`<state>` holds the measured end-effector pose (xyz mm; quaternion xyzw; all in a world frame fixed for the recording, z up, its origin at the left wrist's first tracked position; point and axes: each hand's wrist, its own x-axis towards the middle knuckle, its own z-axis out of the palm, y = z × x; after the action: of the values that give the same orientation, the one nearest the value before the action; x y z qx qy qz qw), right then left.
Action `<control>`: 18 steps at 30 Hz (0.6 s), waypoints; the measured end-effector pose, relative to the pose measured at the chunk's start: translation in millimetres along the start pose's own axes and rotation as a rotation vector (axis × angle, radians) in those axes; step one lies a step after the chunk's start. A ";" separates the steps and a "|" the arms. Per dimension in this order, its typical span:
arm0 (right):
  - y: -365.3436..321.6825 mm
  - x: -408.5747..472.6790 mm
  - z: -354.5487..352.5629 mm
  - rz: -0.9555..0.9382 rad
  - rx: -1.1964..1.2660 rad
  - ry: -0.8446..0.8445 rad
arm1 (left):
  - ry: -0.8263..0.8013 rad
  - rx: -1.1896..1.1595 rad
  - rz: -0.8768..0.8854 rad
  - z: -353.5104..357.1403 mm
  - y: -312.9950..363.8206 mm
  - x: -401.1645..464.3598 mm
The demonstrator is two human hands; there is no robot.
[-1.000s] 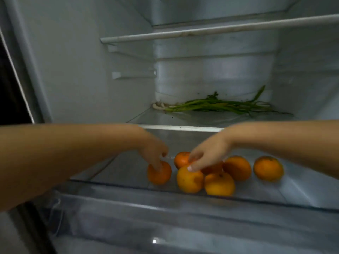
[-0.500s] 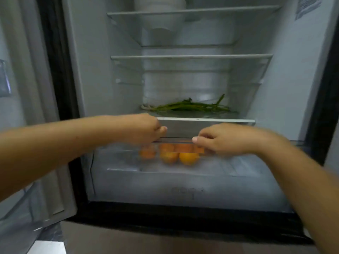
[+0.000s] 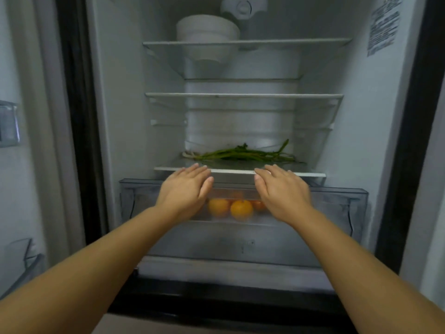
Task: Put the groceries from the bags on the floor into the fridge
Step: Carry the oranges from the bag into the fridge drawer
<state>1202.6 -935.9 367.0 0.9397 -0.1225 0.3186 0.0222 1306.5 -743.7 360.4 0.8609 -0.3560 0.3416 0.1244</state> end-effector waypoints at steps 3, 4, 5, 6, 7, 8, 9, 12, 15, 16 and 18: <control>10.8 27.4 12.5 -0.006 0.022 -0.122 | -0.089 0.014 -0.008 18.9 -5.7 26.5; 12.8 35.9 16.8 -0.007 0.010 -0.150 | -0.106 0.010 -0.006 24.5 -8.6 33.3; 15.0 44.3 20.9 -0.009 -0.004 -0.173 | -0.117 0.001 -0.001 30.7 -12.2 40.3; 17.1 52.2 24.4 -0.008 -0.012 -0.193 | -0.122 -0.010 0.005 36.8 -15.8 47.2; 19.4 59.6 29.2 -0.006 -0.016 -0.210 | -0.130 -0.016 0.016 43.2 -19.2 53.7; 21.7 66.4 34.6 0.000 -0.021 -0.231 | -0.144 -0.018 0.025 50.0 -22.7 60.1; 24.2 73.1 40.9 0.010 -0.029 -0.252 | -0.155 -0.021 0.035 57.3 -25.2 65.8; 30.1 90.8 61.2 0.034 -0.051 -0.281 | -0.184 -0.023 0.052 79.5 -31.2 78.7; 33.7 100.2 75.5 0.042 -0.065 -0.269 | -0.135 0.001 0.080 99.6 -42.4 88.0; 35.0 102.1 77.8 0.038 -0.069 -0.254 | -0.077 0.016 0.102 104.1 -45.6 89.9; 36.7 103.0 80.2 0.031 -0.068 -0.232 | 0.058 0.014 0.141 111.8 -50.8 92.4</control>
<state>1320.3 -1003.4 364.0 0.9669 -0.1496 0.2037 0.0345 1445.3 -807.2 342.1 0.8243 -0.4095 0.3767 0.1042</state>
